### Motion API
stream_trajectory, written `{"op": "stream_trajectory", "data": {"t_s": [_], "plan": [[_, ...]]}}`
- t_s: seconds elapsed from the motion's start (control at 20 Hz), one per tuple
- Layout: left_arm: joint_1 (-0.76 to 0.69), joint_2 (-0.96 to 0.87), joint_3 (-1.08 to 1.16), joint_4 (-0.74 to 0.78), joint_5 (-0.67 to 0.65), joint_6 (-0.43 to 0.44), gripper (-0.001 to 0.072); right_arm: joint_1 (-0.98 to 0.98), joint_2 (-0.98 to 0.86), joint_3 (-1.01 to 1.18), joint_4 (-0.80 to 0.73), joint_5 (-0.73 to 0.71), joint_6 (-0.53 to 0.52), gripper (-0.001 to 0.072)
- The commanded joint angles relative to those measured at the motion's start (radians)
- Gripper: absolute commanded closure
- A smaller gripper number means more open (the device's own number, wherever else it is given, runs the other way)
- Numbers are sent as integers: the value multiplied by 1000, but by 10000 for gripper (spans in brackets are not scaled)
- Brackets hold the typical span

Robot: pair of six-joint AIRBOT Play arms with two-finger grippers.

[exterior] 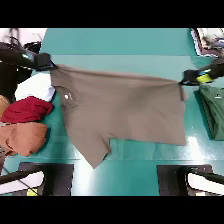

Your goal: Fold the shirts.

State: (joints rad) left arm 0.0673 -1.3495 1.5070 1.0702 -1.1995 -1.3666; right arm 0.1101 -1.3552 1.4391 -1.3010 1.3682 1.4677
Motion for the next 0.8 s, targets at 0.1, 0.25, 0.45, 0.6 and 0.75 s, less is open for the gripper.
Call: {"op": "stream_trajectory", "data": {"t_s": [0.1,0.25,0.45,0.6,0.75], "plan": [[-3,-225,-37,-76,298,14,684,71,-201,-8,-26,-281,88,697],[-3,-265,-37,-82,344,13,677,80,-257,68,-26,-331,88,696],[22,-262,5,-78,220,13,226,74,-286,191,-26,-249,88,390],[90,-243,44,-75,-20,13,227,62,-217,174,-26,-184,66,409],[140,-149,-69,-60,-106,13,227,52,-90,24,-25,-129,50,465]]}}
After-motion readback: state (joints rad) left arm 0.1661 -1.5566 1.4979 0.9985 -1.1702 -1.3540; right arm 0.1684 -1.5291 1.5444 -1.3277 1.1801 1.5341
